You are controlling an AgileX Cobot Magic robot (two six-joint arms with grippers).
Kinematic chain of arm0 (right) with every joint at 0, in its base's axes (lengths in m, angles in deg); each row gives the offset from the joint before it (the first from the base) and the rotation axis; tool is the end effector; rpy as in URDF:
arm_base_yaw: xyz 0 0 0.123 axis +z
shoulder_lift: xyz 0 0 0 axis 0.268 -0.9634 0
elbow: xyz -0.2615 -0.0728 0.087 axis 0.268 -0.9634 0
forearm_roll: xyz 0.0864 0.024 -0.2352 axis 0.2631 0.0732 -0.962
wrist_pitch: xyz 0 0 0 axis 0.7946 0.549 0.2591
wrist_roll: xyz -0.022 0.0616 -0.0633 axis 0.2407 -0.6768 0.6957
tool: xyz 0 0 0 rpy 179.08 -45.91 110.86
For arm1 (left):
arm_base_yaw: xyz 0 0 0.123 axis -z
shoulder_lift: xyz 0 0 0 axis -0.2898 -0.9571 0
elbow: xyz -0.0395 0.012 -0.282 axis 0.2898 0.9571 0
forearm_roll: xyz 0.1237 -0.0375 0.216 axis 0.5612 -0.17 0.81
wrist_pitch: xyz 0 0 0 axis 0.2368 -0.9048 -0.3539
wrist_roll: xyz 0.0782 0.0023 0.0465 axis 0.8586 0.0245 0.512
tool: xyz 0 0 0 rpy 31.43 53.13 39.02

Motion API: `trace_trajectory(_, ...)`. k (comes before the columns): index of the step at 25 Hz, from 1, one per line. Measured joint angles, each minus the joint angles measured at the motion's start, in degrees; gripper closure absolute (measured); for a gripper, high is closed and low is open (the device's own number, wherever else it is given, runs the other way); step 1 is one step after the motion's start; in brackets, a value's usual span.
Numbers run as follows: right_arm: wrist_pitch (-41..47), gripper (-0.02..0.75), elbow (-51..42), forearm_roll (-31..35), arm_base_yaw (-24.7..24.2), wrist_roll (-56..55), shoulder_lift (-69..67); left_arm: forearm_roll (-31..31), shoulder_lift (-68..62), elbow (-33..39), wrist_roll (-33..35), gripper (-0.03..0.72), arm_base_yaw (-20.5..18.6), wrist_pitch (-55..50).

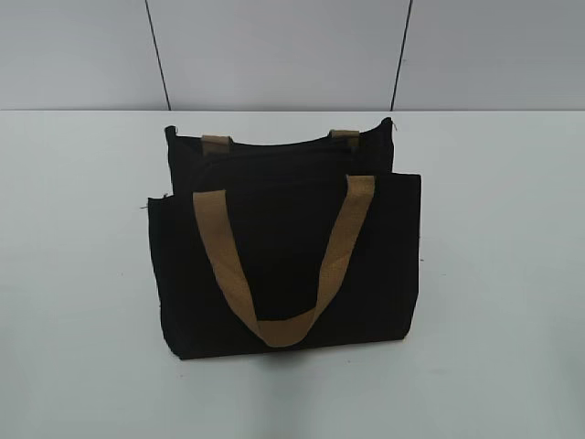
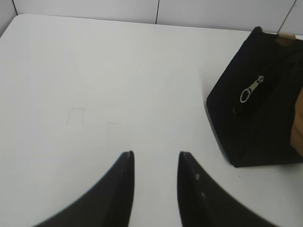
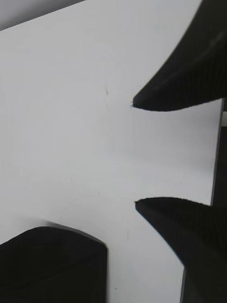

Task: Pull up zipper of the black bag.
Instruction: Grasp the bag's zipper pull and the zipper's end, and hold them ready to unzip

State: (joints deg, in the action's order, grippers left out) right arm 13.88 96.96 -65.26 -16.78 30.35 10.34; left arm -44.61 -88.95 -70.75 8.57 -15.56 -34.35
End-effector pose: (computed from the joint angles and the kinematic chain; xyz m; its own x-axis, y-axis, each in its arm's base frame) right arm -0.0059 0.0089 0.2706 -0.4824 -0.1145 -0.8684 -0.1253 0.9902 -0.0610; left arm -0.0108 -0.0101 0.2855 -0.4190 0.0437 -0.9069 0.1401 0.9900 -0.0170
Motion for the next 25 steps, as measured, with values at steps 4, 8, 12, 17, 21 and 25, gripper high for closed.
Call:
trace_trajectory(4, 0.0, 0.286, 0.0, 0.0, 0.0, 0.0, 0.0, 0.0, 0.0, 0.0, 0.0, 0.449, 0.0, 0.0)
trace_trajectory(8, 0.0, 0.286, 0.0, 0.0, 0.0, 0.0, 0.0, 0.0, 0.0, 0.0, 0.0, 0.449, 0.0, 0.0)
trace_trajectory(12, 0.0, 0.286, 0.0, 0.0, 0.0, 0.0, 0.0, 0.0, 0.0, 0.0, 0.0, 0.449, 0.0, 0.0)
trace_trajectory(17, 0.0, 0.286, 0.0, 0.0, 0.0, 0.0, 0.0, 0.0, 0.0, 0.0, 0.0, 0.449, 0.0, 0.0)
trace_trajectory(21, 0.0, 0.286, 0.0, 0.0, 0.0, 0.0, 0.0, 0.0, 0.0, 0.0, 0.0, 0.449, 0.0, 0.0)
trace_trajectory(25, 0.0, 0.286, 0.0, 0.0, 0.0, 0.0, 0.0, 0.0, 0.0, 0.0, 0.0, 0.449, 0.0, 0.44)
